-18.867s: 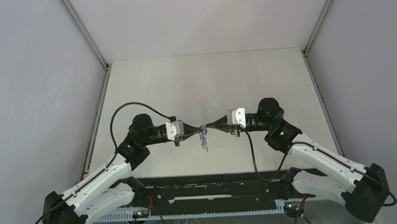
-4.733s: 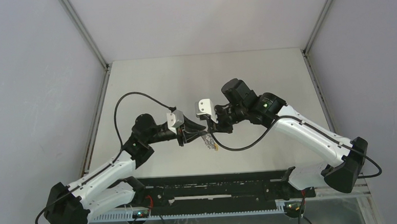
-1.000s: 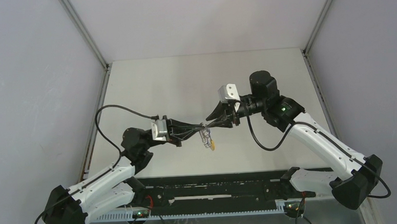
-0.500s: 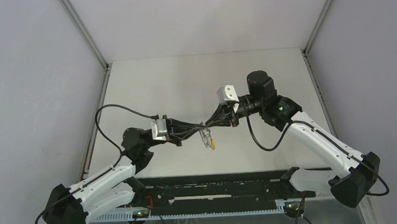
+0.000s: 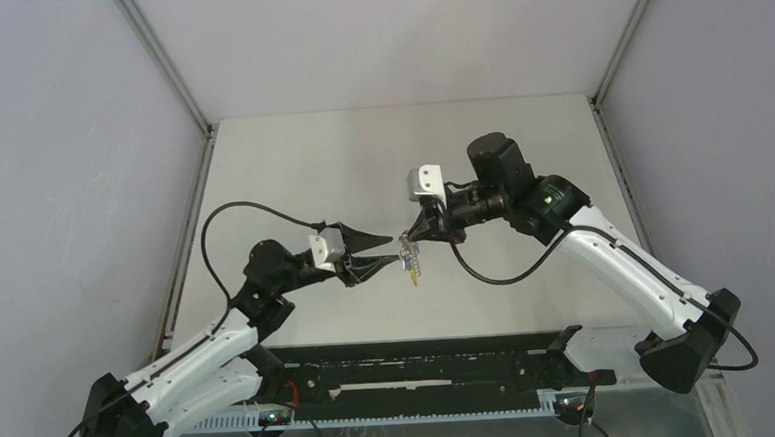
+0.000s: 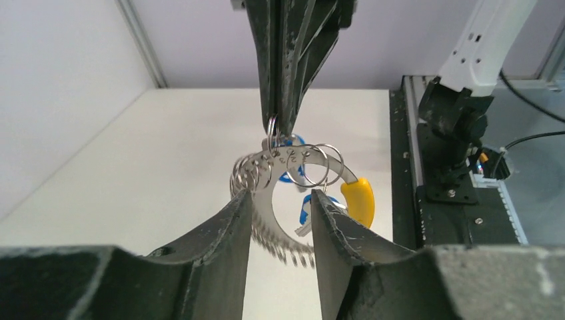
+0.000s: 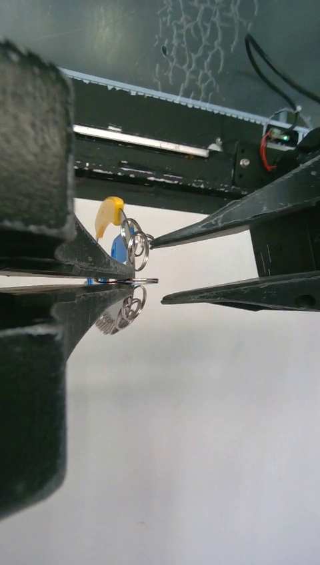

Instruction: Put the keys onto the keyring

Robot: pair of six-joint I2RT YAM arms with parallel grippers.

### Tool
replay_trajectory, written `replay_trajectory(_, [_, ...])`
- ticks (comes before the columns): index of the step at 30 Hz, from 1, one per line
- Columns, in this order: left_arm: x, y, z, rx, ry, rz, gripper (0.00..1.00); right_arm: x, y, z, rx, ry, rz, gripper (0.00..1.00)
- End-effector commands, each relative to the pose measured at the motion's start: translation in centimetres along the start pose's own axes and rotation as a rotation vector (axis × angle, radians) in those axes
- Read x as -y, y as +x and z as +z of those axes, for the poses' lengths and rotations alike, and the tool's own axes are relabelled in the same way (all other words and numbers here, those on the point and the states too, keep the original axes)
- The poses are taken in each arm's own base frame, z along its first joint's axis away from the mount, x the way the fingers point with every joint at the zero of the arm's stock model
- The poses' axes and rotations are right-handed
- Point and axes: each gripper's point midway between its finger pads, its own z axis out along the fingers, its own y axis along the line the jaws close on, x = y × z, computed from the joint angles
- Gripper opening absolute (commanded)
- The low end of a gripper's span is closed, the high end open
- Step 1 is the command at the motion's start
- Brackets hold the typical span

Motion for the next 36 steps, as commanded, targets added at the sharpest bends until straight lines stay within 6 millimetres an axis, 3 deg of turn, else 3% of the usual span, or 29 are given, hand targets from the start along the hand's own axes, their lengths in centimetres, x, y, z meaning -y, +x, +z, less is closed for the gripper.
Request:
replay_trajectory(1, [-1.4,-0.7,0.0,-0.053,-0.057,0.049,0.44,1.1,0.5,-0.6,-0.156,0.080,-0.024,0.00])
replay_trajectory(11, [-1.9,-0.9,0.2,-0.050,-0.074,0.057,0.46,1.5,2.2,0.5,-0.386,0.084,-0.021,0.00])
replay_trajectory(24, [-2.2,-1.0,0.6,-0.015,-0.071,0.030,0.45,1.0,1.6,1.7,-0.399,0.057,-0.072,0.00])
replay_trajectory(29, [-1.9,-0.9,1.4,-0.005,-0.031,0.006,0.42,0.9,1.5,2.0,-0.396,0.052,-0.079,0.00])
replay_trajectory(36, [-1.9,-0.5,1.7,-0.009,-0.021,-0.004,0.27,0.7,1.3,2.3,-0.391,0.042,-0.094,0.00])
